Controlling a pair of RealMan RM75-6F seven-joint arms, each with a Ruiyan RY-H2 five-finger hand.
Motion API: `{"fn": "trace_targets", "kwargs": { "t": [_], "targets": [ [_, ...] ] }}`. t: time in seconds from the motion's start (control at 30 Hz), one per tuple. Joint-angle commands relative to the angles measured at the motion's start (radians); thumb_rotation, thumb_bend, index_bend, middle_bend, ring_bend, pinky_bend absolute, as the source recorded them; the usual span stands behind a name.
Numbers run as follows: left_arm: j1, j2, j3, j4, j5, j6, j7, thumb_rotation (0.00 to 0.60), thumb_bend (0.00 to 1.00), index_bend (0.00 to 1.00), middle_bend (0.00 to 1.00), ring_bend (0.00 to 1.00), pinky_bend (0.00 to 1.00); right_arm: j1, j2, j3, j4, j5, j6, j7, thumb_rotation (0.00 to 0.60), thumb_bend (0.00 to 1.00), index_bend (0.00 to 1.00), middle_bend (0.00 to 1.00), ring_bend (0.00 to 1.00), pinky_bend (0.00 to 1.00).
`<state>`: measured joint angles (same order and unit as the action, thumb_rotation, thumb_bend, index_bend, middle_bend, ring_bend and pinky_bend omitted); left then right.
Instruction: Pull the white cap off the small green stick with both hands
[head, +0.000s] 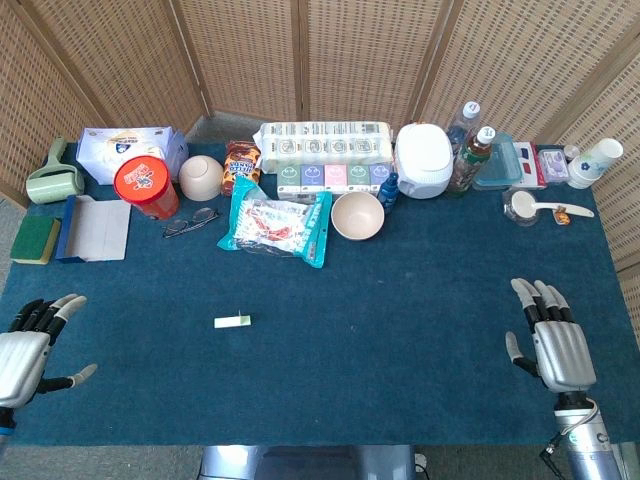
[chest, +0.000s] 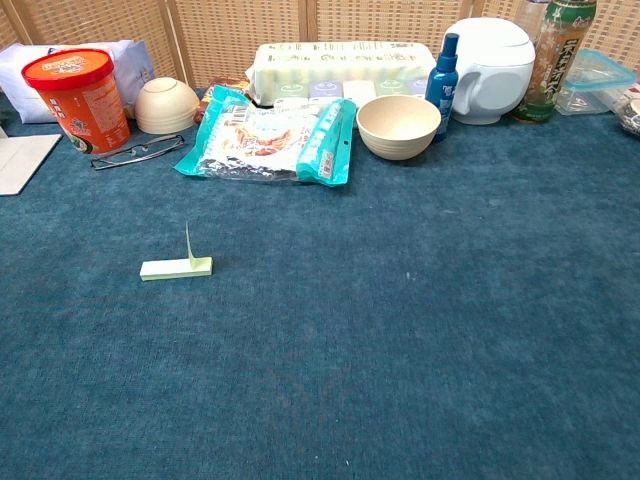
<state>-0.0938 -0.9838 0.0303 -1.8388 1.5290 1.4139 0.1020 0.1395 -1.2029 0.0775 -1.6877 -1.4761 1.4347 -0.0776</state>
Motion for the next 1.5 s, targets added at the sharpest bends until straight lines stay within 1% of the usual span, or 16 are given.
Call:
{"fn": "trace_targets", "kwargs": {
  "t": [0.03,0.37,0.57,0.63,0.77,0.8,0.83,0.87,0.93,1.03,1.1,1.17,1.23,1.27,1.37,1.5],
  "targets": [
    [-0.003,0.002,-0.002,-0.003,-0.002,-0.005,0.004,0.498,0.13,0.12,0.15,0.15,0.07,0.003,-0.004,0.002,0.003,-0.002,-0.001,0.001,0.6,0.49,0.0,0.04,0.0,0.0],
    [-0.022,0.02,-0.009,-0.018,-0.004,-0.029,-0.001,0.496,0.13,0.12,0.16,0.15,0.07,-0.002,-0.014,0.0,0.021,-0.015,0.015,0.022,0.6,0.49,0.0,0.04,0.0,0.0],
    [-0.073,0.043,-0.034,-0.038,-0.003,-0.082,-0.001,0.504,0.13,0.13,0.18,0.18,0.08,-0.009,-0.014,0.0,0.026,-0.009,0.019,0.035,0.6,0.49,0.0,0.04,0.0,0.0],
    [-0.101,0.053,-0.046,-0.05,-0.002,-0.114,0.003,0.539,0.13,0.13,0.24,0.22,0.16,-0.009,-0.014,0.0,0.028,-0.007,0.016,0.037,0.6,0.49,0.0,0.04,0.0,0.0],
    [-0.177,0.066,-0.08,-0.075,-0.016,-0.201,0.013,0.593,0.13,0.14,0.38,0.39,0.35,-0.008,-0.016,0.0,0.032,-0.005,0.012,0.041,0.6,0.49,0.0,0.04,0.0,0.0],
    [-0.192,0.068,-0.087,-0.08,-0.023,-0.221,0.016,0.599,0.13,0.14,0.44,0.46,0.43,-0.008,-0.016,0.0,0.033,-0.004,0.012,0.042,0.6,0.49,0.0,0.04,0.0,0.0],
    [-0.217,0.07,-0.099,-0.087,-0.033,-0.249,0.025,0.6,0.13,0.14,0.51,0.55,0.51,-0.008,-0.018,0.001,0.034,-0.004,0.012,0.045,0.6,0.49,0.0,0.04,0.0,0.0],
    [-0.241,0.066,-0.112,-0.092,-0.043,-0.272,0.033,0.6,0.13,0.14,0.57,0.62,0.57,-0.008,-0.019,0.001,0.036,-0.004,0.012,0.046,0.6,0.49,0.0,0.04,0.0,0.0],
    [-0.278,0.049,-0.135,-0.095,-0.068,-0.307,0.046,0.6,0.13,0.14,0.72,0.78,0.72,-0.007,-0.022,0.002,0.04,-0.002,0.011,0.048,0.6,0.49,0.0,0.04,0.0,0.0],
    [-0.338,0.017,-0.164,-0.095,-0.11,-0.373,0.065,0.6,0.14,0.15,0.84,0.87,0.88,-0.005,-0.027,0.002,0.046,0.005,0.003,0.052,0.6,0.49,0.0,0.04,0.0,0.0],
    [-0.377,0.0,-0.178,-0.089,-0.135,-0.415,0.098,0.6,0.14,0.16,0.89,0.91,0.95,-0.003,-0.031,0.005,0.051,0.008,-0.001,0.053,0.6,0.49,0.0,0.04,0.0,0.0],
    [-0.413,-0.014,-0.187,-0.087,-0.149,-0.452,0.137,0.6,0.18,0.18,0.92,0.93,0.99,-0.001,-0.035,0.007,0.054,0.01,-0.001,0.057,0.6,0.49,0.0,0.04,0.0,0.0],
    [-0.446,-0.028,-0.195,-0.086,-0.166,-0.484,0.177,0.6,0.24,0.22,0.95,0.95,1.0,0.0,-0.038,0.009,0.058,0.012,-0.003,0.06,0.6,0.49,0.0,0.04,0.0,0.0],
    [-0.465,-0.037,-0.2,-0.086,-0.185,-0.502,0.204,0.6,0.25,0.24,0.95,0.96,1.0,0.001,-0.041,0.01,0.06,0.014,-0.004,0.062,0.6,0.49,0.0,0.04,0.0,0.0],
    [-0.503,-0.061,-0.207,-0.088,-0.24,-0.529,0.271,0.6,0.26,0.31,0.98,0.98,1.0,0.003,-0.045,0.011,0.066,0.016,-0.01,0.068,0.6,0.49,0.0,0.04,0.0,0.0],
    [-0.531,-0.097,-0.201,-0.091,-0.315,-0.53,0.353,0.6,0.26,0.39,1.0,1.0,1.0,0.004,-0.049,0.013,0.073,0.015,-0.01,0.078,0.6,0.49,0.0,0.04,0.0,0.0]
  ]
}}
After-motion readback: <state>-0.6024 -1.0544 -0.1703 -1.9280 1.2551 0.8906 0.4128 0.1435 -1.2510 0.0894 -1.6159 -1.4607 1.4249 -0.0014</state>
